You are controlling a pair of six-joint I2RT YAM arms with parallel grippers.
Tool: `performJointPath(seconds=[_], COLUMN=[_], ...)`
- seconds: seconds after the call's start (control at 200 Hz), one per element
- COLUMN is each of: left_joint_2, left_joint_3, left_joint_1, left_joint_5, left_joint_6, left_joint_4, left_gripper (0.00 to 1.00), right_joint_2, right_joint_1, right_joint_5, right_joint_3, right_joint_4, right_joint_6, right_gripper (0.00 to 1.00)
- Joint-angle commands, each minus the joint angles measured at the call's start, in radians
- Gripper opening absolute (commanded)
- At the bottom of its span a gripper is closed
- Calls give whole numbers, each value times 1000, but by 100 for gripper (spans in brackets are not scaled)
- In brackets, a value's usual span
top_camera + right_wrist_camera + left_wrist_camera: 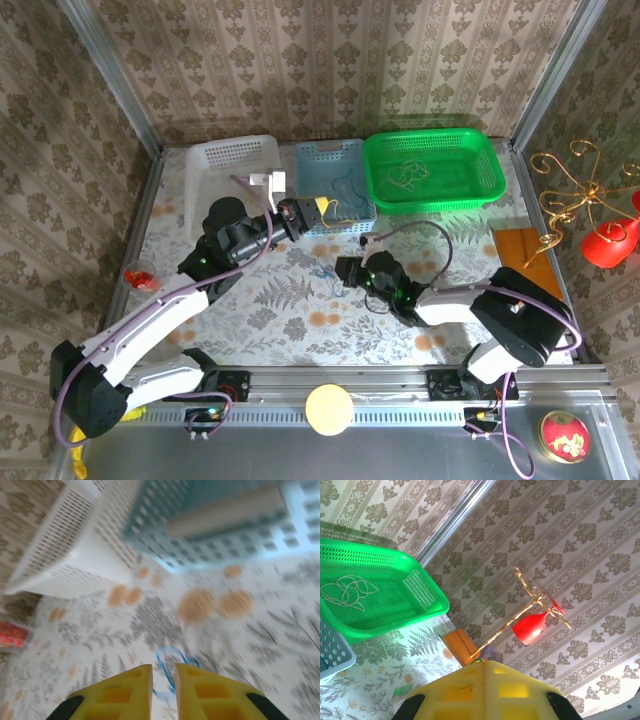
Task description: Untangle the cables
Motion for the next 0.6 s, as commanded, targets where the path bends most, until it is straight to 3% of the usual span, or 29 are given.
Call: performJointPath(seconds=[0.0,0.2,0.595], left_joint_2=[-1,-1,1], left_joint_3=[61,71,-34], left_joint_1=[1,7,36], left_joint_5=[11,9,-6], left_joint_6=[-11,0,34], left_joint_4=[55,44,70], left_gripper=[0,0,0], right_joint_2=[40,1,-474], right_joint_1=[13,18,16], right_joint_5=[55,38,40], right_joint_3=[-45,-74,16], right_joint_4=[117,104,-327], right_joint_6=[70,83,-27], right_gripper=[24,39,54])
